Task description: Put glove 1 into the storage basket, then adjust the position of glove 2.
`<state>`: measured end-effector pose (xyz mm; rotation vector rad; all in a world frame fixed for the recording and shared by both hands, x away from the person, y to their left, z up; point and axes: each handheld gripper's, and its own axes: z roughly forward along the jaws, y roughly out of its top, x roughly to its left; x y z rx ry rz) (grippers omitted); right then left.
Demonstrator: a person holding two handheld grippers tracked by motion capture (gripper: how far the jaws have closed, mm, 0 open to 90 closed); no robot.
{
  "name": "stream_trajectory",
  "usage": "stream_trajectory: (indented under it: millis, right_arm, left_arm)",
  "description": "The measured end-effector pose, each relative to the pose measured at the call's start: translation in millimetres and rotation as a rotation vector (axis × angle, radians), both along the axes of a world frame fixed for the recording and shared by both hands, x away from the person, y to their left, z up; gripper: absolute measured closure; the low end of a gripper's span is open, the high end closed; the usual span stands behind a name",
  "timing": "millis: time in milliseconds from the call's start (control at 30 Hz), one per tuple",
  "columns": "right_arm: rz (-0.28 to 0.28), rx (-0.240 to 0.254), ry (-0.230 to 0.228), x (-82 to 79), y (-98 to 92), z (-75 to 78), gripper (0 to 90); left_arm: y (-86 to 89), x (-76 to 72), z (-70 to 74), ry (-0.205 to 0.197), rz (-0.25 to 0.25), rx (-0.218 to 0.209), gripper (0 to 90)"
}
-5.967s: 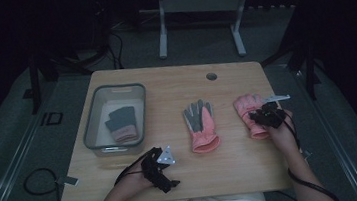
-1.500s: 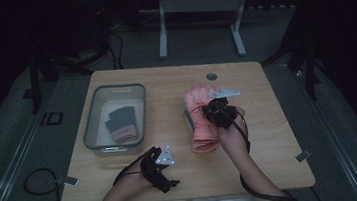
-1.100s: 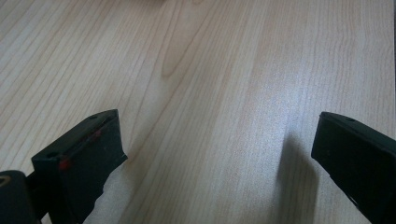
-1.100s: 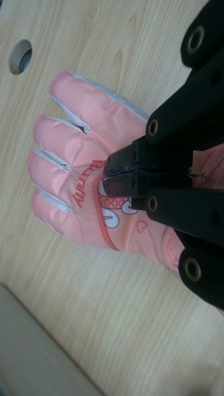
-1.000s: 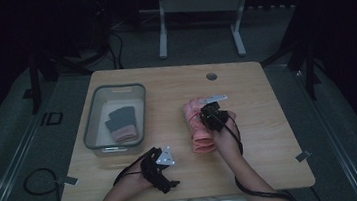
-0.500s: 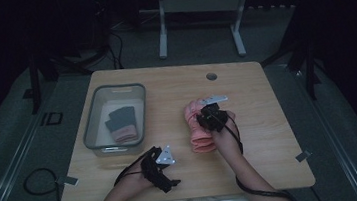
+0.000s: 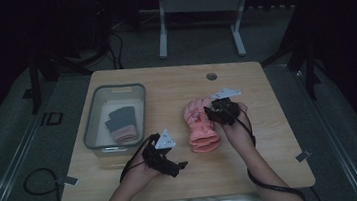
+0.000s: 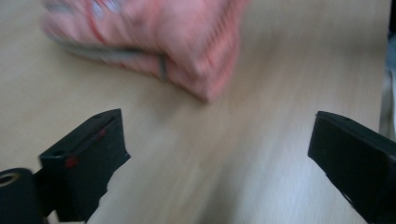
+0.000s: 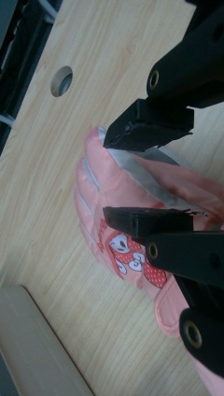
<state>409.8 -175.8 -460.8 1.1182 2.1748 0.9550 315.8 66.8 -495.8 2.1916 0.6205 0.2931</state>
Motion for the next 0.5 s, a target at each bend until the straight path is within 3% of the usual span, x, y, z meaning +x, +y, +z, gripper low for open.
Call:
stream_trajectory:
  millis: [100, 233, 367, 500]
  right_arm:
    - [0.026, 0.029, 0.006, -0.4, -4.0, 1.7, 59.7]
    - [0.099, 0.069, 0.020, -6.9, -8.6, -2.5, 57.2]
    - [0.110, 0.097, 0.047, -6.1, -13.6, -9.2, 57.0]
    - [0.112, 0.092, 0.084, -0.5, -18.7, -21.1, 55.8]
  left_arm:
    - [-7.4, 9.9, 16.8, -0.052, 0.068, -0.006, 5.3]
    - [-17.3, 31.3, 34.9, -0.061, 0.141, -0.024, 6.2]
    - [-27.1, 55.9, 41.4, -0.043, 0.220, -0.018, 12.2]
    - [-36.9, 76.1, 36.2, 0.004, 0.251, -0.014, 13.7]
